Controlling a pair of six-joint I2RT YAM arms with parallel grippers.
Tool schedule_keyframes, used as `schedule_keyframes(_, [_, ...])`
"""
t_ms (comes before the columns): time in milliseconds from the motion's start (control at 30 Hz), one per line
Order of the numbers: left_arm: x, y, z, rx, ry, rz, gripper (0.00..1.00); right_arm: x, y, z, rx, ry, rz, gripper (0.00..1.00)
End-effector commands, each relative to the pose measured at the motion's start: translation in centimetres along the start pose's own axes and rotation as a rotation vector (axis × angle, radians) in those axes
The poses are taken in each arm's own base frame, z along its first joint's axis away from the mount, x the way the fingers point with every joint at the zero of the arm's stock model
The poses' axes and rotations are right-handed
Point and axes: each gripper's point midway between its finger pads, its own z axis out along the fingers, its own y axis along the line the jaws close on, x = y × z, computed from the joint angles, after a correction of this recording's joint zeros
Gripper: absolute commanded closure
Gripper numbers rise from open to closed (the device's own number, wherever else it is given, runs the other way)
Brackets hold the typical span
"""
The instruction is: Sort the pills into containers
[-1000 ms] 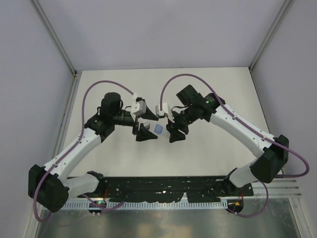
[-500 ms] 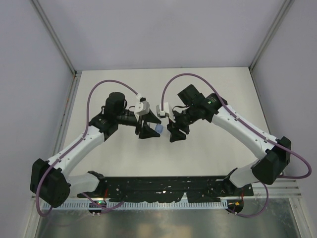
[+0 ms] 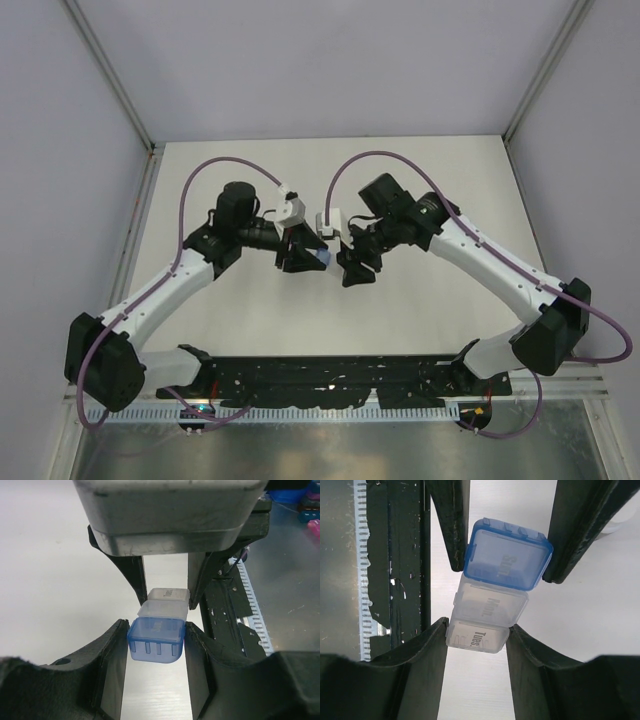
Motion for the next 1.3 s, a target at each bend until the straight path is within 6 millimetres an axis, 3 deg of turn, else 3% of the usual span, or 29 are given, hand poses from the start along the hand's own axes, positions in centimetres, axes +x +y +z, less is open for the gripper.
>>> schedule_keyframes(0, [-2.5, -0.8, 0.3, 0.062, -0.049, 0.021, 0.66, -1.2, -0.9, -0.8, 0.086, -0.041, -0.032, 0.86])
schedule_keyframes(133, [-2.5, -0.6, 0.6, 0.067, -0.062, -0.033, 0.76, -1.0, -1.8, -0.7, 0.137, -0.03, -0.017, 0.87])
schedule_keyframes(433, [-1.8, -0.4, 0.7, 0.036, -0.062, -0.127, 0.79, -0.7, -3.4, -1.1, 0.233, -0.008, 0.014, 0.89])
schedule_keyframes(600, [-1.3, 0.0, 0.6, -0.011, -0.051, -0.145, 0.7, -0.5, -3.6, -1.2, 0.248, 0.001, 0.015, 0.89])
schedule_keyframes(1000, [-0.9, 2.0, 0.4, -0.128, -0.036, -0.173, 0.22, -0.3, -3.3, -1.1, 0.239, 0.01, 0.014, 0.89])
schedule_keyframes(1267, [-1.1, 3.0, 0.4, -0.175, -0.056, -0.155, 0.1, -0.1, -2.8, -0.7, 0.212, 0.014, 0.011, 0.89])
